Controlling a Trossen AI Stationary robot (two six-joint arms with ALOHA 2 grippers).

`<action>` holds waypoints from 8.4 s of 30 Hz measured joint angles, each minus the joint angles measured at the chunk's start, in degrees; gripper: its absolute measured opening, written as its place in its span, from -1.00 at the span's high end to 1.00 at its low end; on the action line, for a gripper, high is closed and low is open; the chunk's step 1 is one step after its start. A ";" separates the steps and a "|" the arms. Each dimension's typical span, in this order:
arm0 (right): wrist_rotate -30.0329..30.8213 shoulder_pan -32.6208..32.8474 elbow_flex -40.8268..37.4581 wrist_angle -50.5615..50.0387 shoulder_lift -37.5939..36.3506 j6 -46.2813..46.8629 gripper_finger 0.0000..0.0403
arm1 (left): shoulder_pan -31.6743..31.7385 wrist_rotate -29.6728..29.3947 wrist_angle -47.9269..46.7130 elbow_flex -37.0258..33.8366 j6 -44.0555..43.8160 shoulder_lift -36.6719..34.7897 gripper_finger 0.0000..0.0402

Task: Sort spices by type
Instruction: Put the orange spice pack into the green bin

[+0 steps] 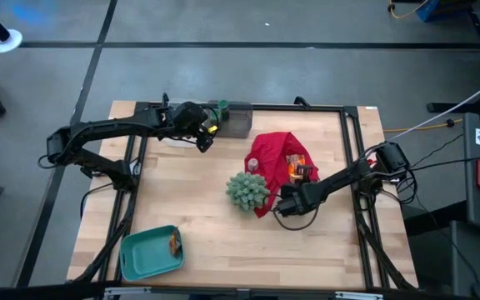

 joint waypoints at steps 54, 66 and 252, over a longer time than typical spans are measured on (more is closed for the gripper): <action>6.52 -0.04 32.54 -34.93 -0.13 -10.69 1.00 | -17.68 10.38 22.29 -0.02 8.58 1.06 -0.22; 9.25 -0.72 38.92 -36.34 -0.15 -14.47 1.00 | -22.26 10.51 32.37 -0.06 12.95 7.70 -0.22; -30.84 -5.11 49.59 8.87 -0.11 -31.54 -0.10 | -92.08 -27.34 -25.40 2.03 -88.25 18.38 0.42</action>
